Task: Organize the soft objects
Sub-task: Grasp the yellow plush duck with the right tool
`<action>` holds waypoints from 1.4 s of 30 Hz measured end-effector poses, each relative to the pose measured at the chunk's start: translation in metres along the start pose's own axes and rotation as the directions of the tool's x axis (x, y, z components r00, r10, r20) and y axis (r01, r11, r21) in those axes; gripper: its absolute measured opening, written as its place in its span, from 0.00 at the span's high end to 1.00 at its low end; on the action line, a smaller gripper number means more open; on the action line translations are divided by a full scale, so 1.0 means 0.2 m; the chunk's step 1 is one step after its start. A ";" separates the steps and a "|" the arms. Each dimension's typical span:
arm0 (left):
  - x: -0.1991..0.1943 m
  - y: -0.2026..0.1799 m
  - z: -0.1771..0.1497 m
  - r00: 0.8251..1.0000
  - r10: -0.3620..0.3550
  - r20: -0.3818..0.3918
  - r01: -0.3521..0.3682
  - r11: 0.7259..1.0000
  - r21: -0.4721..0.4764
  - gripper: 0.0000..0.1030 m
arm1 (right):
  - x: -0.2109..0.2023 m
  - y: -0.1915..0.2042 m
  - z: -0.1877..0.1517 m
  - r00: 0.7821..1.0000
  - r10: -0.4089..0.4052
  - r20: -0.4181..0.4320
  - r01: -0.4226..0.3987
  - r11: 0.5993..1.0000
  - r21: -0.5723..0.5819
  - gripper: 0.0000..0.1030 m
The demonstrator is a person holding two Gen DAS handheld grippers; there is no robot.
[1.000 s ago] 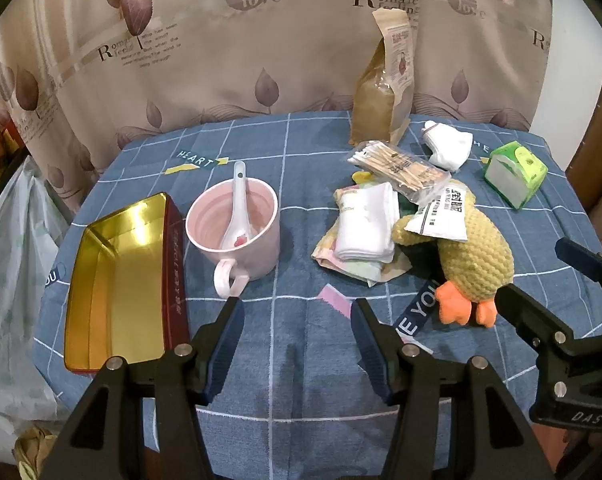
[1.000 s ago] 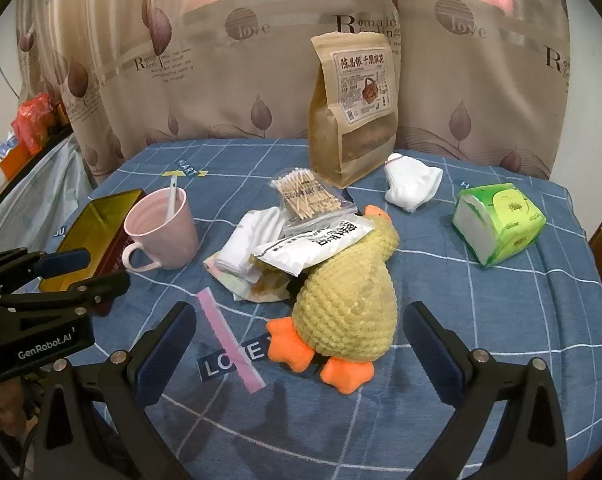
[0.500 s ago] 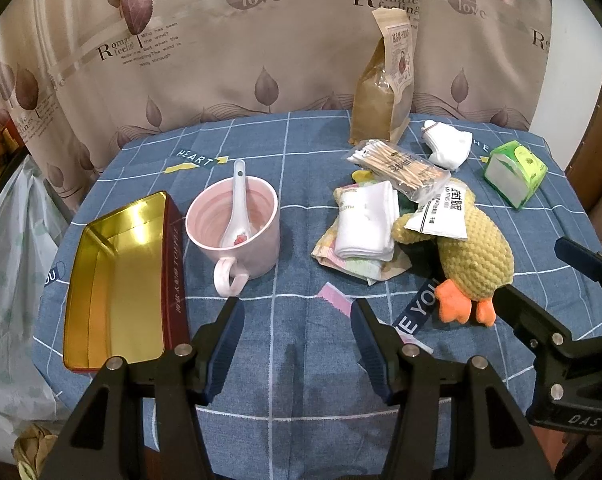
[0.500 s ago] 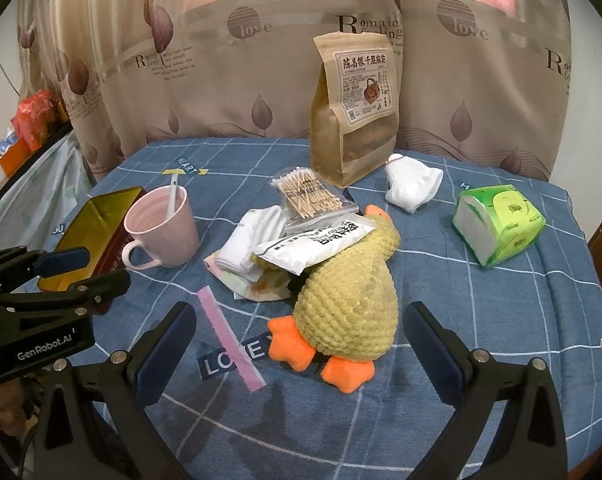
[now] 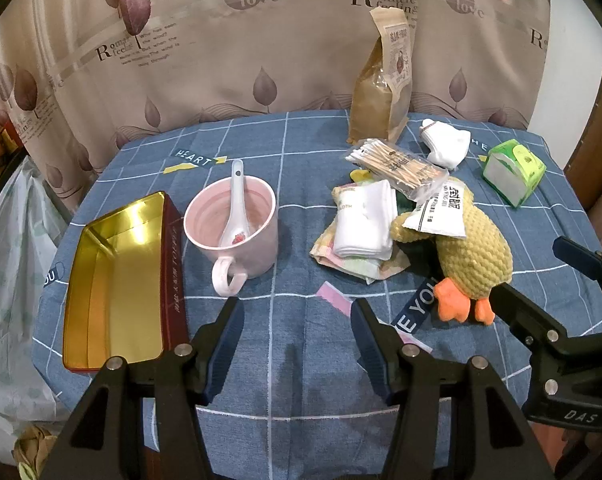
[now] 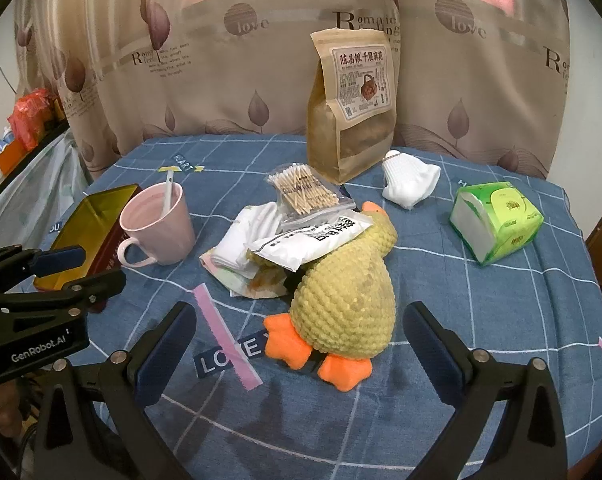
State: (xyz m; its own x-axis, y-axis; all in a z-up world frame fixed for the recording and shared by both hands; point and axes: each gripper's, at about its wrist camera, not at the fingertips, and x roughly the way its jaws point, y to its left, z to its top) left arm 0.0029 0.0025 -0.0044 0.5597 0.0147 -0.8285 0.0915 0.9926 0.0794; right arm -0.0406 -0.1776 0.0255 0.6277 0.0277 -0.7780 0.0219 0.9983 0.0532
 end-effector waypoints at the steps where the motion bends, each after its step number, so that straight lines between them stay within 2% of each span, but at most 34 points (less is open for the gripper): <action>1: 0.00 0.00 0.00 1.000 0.000 -0.001 0.000 1.000 0.000 0.45 | 0.00 0.00 0.00 1.000 0.000 -0.002 0.000 1.000 0.000 0.00; 16: 0.00 -0.01 -0.01 1.000 -0.001 -0.005 0.001 1.000 -0.001 0.45 | 0.07 -0.05 -0.02 1.000 -0.008 -0.027 0.008 1.000 0.023 0.00; 26: 0.10 0.00 0.02 0.999 -0.011 -0.046 0.011 1.000 -0.007 0.45 | 0.30 -0.14 0.00 0.994 -0.048 -0.095 0.053 0.997 0.053 0.00; 31: 0.18 0.02 0.04 0.998 -0.015 -0.068 0.015 1.000 -0.010 0.45 | 0.41 -0.17 0.03 0.990 -0.066 -0.124 0.074 0.996 0.058 0.04; 35: 0.24 0.02 0.05 0.996 -0.013 -0.092 0.013 1.000 -0.008 0.45 | 0.50 -0.19 0.04 0.987 -0.062 -0.149 0.072 0.996 0.061 0.15; 42: 0.34 0.01 0.07 0.992 -0.018 -0.125 0.017 1.000 -0.003 0.45 | 0.58 -0.20 0.05 0.985 -0.045 -0.168 0.055 0.997 0.053 0.22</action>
State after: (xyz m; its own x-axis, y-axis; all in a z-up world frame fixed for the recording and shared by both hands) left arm 0.0528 0.0037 -0.0517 0.4506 0.0122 -0.8927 0.0989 0.9931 0.0635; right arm 0.0394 -0.2140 -0.0605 0.4865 -0.0096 -0.8736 0.0979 0.9942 0.0435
